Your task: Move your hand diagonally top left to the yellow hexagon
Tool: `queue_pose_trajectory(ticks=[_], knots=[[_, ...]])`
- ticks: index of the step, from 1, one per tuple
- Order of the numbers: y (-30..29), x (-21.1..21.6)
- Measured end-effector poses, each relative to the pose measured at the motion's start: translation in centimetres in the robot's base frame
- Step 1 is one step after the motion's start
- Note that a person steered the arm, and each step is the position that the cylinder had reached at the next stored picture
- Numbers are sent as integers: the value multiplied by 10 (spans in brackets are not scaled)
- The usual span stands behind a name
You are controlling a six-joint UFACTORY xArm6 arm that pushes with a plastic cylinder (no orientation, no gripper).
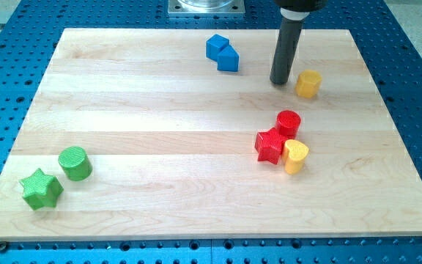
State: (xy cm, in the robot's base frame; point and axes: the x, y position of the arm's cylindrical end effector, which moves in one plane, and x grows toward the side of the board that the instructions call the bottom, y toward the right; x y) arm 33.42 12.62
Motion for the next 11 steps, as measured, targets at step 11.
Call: queue_pose_trajectory(ticks=[11], knots=[[11, -25]])
